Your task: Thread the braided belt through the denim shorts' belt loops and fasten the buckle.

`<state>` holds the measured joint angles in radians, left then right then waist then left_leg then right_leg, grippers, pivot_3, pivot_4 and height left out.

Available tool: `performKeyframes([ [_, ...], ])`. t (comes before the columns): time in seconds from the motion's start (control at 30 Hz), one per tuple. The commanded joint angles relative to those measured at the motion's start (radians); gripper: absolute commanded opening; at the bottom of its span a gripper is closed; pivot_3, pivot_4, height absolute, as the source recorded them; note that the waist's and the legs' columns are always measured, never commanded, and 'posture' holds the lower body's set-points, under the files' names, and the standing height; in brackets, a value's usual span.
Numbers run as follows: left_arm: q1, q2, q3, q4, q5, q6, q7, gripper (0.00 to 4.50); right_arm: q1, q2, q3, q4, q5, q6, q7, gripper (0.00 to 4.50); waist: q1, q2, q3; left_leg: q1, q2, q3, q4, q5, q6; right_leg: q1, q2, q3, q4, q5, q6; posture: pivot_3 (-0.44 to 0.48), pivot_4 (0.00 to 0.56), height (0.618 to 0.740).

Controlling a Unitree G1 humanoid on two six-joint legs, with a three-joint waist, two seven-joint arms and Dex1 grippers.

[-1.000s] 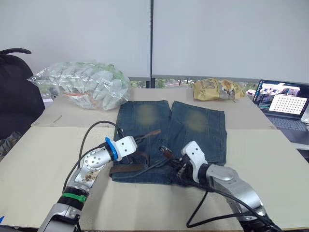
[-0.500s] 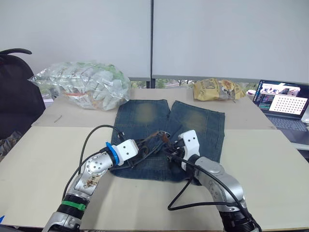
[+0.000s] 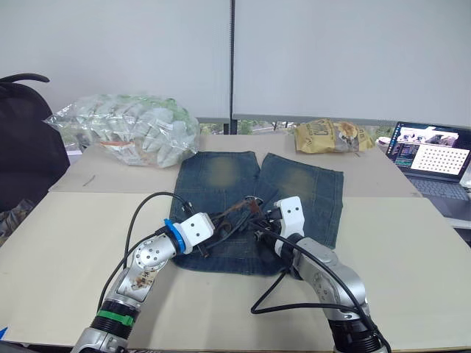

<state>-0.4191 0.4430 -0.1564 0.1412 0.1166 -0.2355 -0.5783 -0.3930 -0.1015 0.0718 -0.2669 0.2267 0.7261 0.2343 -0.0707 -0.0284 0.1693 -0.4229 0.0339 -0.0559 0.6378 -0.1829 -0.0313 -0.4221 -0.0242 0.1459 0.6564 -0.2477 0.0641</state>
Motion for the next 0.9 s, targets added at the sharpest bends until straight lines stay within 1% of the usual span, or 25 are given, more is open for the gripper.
performKeyframes([
  [0.03,0.001,-0.01,-0.003,-0.04,-0.011,0.014,-0.001,0.0,-0.033,0.005,-0.016,-0.032,0.003,-0.036,-0.009,0.06,0.0,0.0,0.0,0.0,0.0,0.0,0.0,0.0,0.0,0.0,0.0,0.0,0.0,0.0,0.0,0.0,0.15,0.74],
  [0.27,-0.024,-0.038,0.0,-0.022,0.0,0.052,0.019,0.0,-0.029,0.008,-0.001,-0.047,0.003,-0.055,0.007,0.06,0.0,0.0,0.0,0.0,0.0,0.0,0.0,0.0,0.0,0.0,0.0,0.0,0.0,0.0,0.0,0.0,0.15,0.74],
  [0.53,-0.05,-0.068,-0.006,-0.01,0.006,0.09,0.036,0.0,-0.015,-0.068,0.088,-0.046,-0.076,-0.137,0.055,0.06,-0.001,0.0,0.0,0.0,0.0,0.0,0.0,0.0,0.0,0.0,0.0,0.0,0.0,0.0,0.0,0.0,0.15,0.74],
  [0.77,-0.048,-0.077,-0.027,-0.019,0.008,0.108,0.026,0.0,-0.018,-0.13,0.155,-0.02,-0.17,-0.252,0.085,0.06,0.0,0.0,0.0,0.0,0.0,0.0,0.0,0.0,0.0,0.0,0.0,0.0,0.0,0.0,0.0,0.0,0.15,0.74],
  [0.9,-0.044,-0.079,-0.023,-0.023,0.009,0.129,0.036,0.0,-0.013,-0.144,0.17,-0.004,-0.215,-0.307,0.083,0.06,0.0,0.0,0.0,0.0,0.0,0.0,0.0,0.0,0.0,0.0,0.0,0.0,0.0,0.0,0.0,0.0,0.15,0.74],
])
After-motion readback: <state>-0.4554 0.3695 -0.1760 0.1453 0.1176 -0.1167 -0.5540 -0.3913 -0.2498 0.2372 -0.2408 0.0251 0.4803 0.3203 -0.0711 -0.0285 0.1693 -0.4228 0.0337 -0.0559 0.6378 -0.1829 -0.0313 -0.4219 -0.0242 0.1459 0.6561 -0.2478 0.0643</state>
